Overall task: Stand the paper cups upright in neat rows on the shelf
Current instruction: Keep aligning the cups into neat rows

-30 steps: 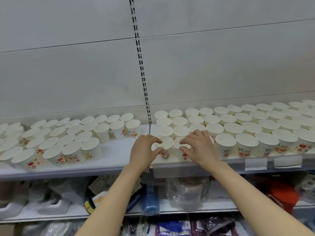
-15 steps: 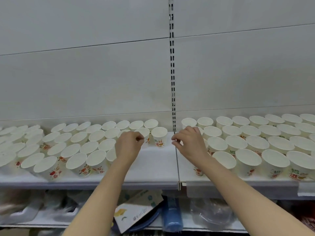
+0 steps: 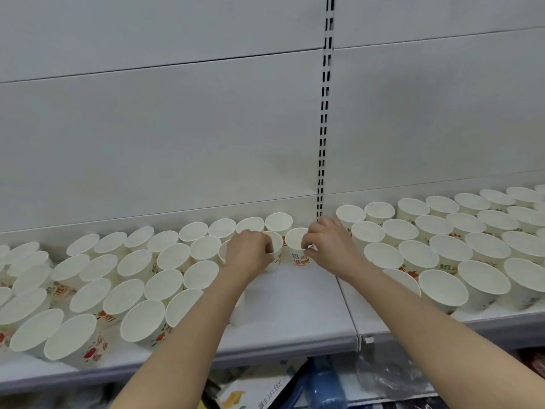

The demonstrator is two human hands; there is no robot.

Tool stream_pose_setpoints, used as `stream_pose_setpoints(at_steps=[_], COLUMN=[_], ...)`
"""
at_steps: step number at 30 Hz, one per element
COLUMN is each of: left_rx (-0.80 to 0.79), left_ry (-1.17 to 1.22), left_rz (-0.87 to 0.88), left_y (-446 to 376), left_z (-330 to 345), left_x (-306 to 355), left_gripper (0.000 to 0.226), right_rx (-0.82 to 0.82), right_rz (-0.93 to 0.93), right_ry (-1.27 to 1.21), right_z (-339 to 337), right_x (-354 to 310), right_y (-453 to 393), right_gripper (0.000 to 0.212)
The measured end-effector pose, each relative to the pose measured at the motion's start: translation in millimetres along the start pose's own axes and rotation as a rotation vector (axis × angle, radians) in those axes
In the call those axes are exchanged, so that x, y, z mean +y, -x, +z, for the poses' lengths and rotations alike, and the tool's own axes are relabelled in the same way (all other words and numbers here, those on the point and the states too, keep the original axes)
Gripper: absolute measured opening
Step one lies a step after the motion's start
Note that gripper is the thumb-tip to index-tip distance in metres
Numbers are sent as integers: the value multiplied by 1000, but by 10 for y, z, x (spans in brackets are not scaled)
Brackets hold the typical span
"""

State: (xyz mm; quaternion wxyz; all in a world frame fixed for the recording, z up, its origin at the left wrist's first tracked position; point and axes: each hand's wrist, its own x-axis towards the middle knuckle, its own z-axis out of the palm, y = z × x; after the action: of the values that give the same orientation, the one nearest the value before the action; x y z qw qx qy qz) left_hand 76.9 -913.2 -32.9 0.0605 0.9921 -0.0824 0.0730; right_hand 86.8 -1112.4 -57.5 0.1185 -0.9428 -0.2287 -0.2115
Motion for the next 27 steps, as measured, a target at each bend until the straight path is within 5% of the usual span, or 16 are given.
stream_pose_setpoints(at_steps=[27], left_rx=[76], left_ry=[155], left_rz=[121], left_y=[88], left_z=[91], left_x=[364], left_gripper=[6], right_rx=[-68], right_rz=[77], right_ry=[105], right_z=[-119], right_x=[504], right_y=[-215], right_gripper=[17])
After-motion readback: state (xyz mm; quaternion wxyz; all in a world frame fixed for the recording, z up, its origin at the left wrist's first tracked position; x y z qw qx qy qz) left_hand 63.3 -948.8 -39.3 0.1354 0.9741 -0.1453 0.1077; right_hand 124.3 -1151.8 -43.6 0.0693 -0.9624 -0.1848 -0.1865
